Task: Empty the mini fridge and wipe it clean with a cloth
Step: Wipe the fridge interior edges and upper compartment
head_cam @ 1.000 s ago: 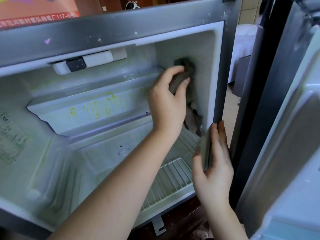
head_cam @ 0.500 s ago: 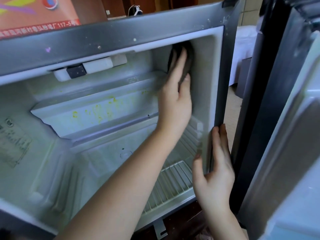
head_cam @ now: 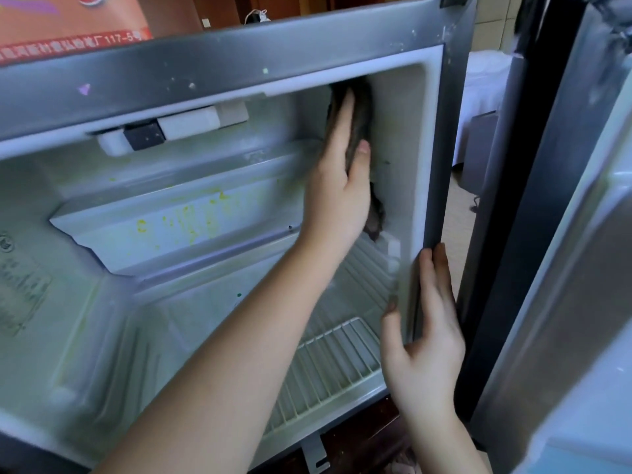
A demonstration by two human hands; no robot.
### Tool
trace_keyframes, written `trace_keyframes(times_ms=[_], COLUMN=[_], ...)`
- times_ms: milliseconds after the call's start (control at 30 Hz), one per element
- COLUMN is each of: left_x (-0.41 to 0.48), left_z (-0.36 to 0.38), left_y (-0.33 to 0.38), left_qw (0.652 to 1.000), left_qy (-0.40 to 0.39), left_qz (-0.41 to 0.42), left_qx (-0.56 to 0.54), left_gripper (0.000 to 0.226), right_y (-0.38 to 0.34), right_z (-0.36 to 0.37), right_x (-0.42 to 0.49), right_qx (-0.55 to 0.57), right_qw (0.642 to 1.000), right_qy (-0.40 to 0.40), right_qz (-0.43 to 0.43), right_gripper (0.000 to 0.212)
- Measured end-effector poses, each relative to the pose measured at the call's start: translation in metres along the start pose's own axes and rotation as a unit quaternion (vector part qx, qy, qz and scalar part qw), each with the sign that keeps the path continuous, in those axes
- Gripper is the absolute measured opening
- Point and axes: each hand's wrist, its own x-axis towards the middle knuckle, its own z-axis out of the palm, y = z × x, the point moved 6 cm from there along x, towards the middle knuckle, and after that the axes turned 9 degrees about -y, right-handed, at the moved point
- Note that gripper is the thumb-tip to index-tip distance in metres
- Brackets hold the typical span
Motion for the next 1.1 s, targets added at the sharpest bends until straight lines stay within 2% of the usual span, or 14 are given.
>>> trace_keyframes(times_ms=[67,133,200,300,367,467,600,667,767,833,933,1000,1100], left_x=[0.02,0.042,0.058,0.071,0.075,0.076,0.056,0.038,0.012,0.0,-0.002,0.005,0.015], left_z=[-0.011,-0.025,-0.033,-0.037,-0.037,-0.038,-0.03,-0.02,-0.01,-0.001,0.01,0.01,0.01], left_y=[-0.012,-0.021,-0.029,-0.032,-0.027,-0.02,-0.01,-0.008,-0.012,-0.019,-0.026,-0.03,-0.039], left_qw=[0.989,0.93,0.863,0.824,0.816,0.81,0.829,0.871,0.953,0.979,0.989,0.989,0.991], left_qy=[0.004,-0.012,-0.052,-0.092,-0.114,-0.144,-0.148,-0.124,-0.076,-0.078,-0.1,-0.088,-0.07], left_qz=[-0.032,-0.069,-0.102,-0.1,-0.084,-0.067,-0.012,0.002,-0.026,-0.059,-0.099,-0.12,-0.114], left_qx=[0.142,0.36,0.492,0.55,0.56,0.564,0.539,0.475,0.294,0.177,0.05,-0.012,0.017], left_gripper=[0.056,0.057,0.057,0.044,0.034,0.032,0.031,0.03,0.034,0.042,0.05,0.052,0.054], right_y=[0.0,0.0,-0.001,-0.001,0.0,0.0,0.0,0.0,-0.001,-0.001,0.0,0.0,0.0], right_z=[0.0,0.0,0.0,0.0,0.0,0.0,0.001,0.001,0.001,0.001,0.002,0.002,0.003], right_x=[0.0,0.0,0.0,0.0,0.0,0.0,0.001,0.0,0.0,0.001,0.001,0.001,0.0], right_qx=[0.004,0.0,-0.006,-0.008,-0.011,-0.014,-0.01,-0.01,-0.004,-0.003,-0.002,-0.004,-0.003], right_qw=[1.0,1.0,1.0,1.0,1.0,1.0,1.0,1.0,0.999,0.999,0.999,0.999,0.998], right_qy=[0.011,0.019,0.021,0.017,0.014,0.016,0.022,0.03,0.036,0.036,0.039,0.048,0.058], right_qz=[-0.002,0.0,-0.001,-0.006,-0.007,-0.007,-0.002,0.003,0.01,0.012,0.018,0.018,0.02], right_gripper=[0.061,0.061,0.061,0.061,0.061,0.061,0.061,0.06,0.06,0.06,0.06,0.061,0.062])
